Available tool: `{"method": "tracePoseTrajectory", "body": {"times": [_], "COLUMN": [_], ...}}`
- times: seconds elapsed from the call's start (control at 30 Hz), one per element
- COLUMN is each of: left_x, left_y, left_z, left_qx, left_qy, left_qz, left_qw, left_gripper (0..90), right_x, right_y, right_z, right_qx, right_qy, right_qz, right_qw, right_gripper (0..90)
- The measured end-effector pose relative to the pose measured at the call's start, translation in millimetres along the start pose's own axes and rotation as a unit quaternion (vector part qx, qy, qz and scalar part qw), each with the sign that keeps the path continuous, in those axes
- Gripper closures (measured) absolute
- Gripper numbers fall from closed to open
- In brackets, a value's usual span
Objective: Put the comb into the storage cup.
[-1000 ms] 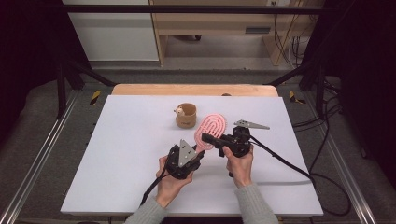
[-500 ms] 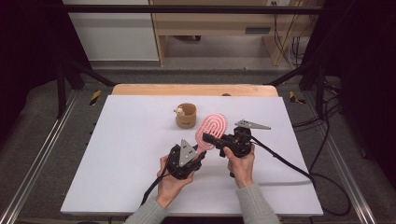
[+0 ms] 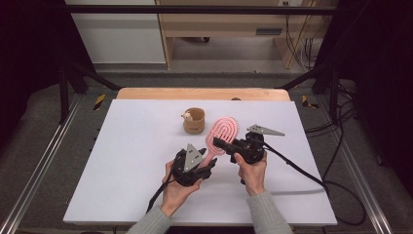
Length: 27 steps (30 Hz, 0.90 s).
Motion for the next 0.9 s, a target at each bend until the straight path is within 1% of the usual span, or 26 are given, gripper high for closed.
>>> {"method": "tracePoseTrajectory", "body": {"times": [0.1,0.27,0.4,0.47,0.57,0.63,0.67,0.77,0.83,0.9], "left_x": [0.6,4.2,8.7,10.7,14.3,17.2,18.8,24.6,28.9,33.5], "left_y": [1.8,7.3,12.0,13.8,16.3,18.7,19.8,22.5,24.3,26.2], "left_z": [2.5,8.1,11.7,13.2,15.0,16.7,17.5,18.3,17.8,16.6], "left_qx": [0.005,0.011,0.013,0.018,0.017,0.016,0.016,0.02,0.023,0.027], "left_qy": [0.0,0.015,0.02,0.024,0.022,0.03,0.035,0.042,0.041,0.044], "left_qz": [-0.007,-0.032,-0.039,-0.05,-0.049,-0.058,-0.063,-0.072,-0.072,-0.07], "left_qw": [1.0,0.9993,0.9989,0.9983,0.9984,0.9977,0.9973,0.9963,0.9963,0.9962], "left_gripper": [41.4,34.5,29.1,26.0,21.2,19.1,17.2,10.4,8.3,6.1], "right_x": [-0.5,-0.9,-1.2,-1.7,-2.0,-2.5,-2.8,-3.5,-3.8,-4.5], "right_y": [0.1,1.3,2.9,3.6,4.8,5.7,6.2,7.5,8.1,8.2], "right_z": [0.0,1.0,2.0,2.5,3.2,3.8,4.1,5.2,5.9,6.2], "right_qx": [0.001,-0.001,-0.001,-0.002,-0.003,-0.003,-0.003,-0.002,-0.002,-0.002], "right_qy": [0.001,0.005,0.007,0.01,0.014,0.019,0.021,0.024,0.025,0.028], "right_qz": [-0.004,-0.008,-0.014,-0.016,-0.023,-0.026,-0.028,-0.032,-0.033,-0.035], "right_qw": [1.0,1.0,0.9999,0.9998,0.9996,0.9995,0.9994,0.9992,0.9991,0.999], "right_gripper": [63.0,63.0,63.0,62.9,62.9,62.9,62.9,62.9,62.9,62.9]}}
Point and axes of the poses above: each handheld gripper's, and its own axes: y roughly backward along the jaws, z roughly out of its top, x roughly to its left, the point moved 3 cm from there along -y, roughly forward along the jaws, and after that the axes turned 14 degrees about y, right-handed, at the moved point
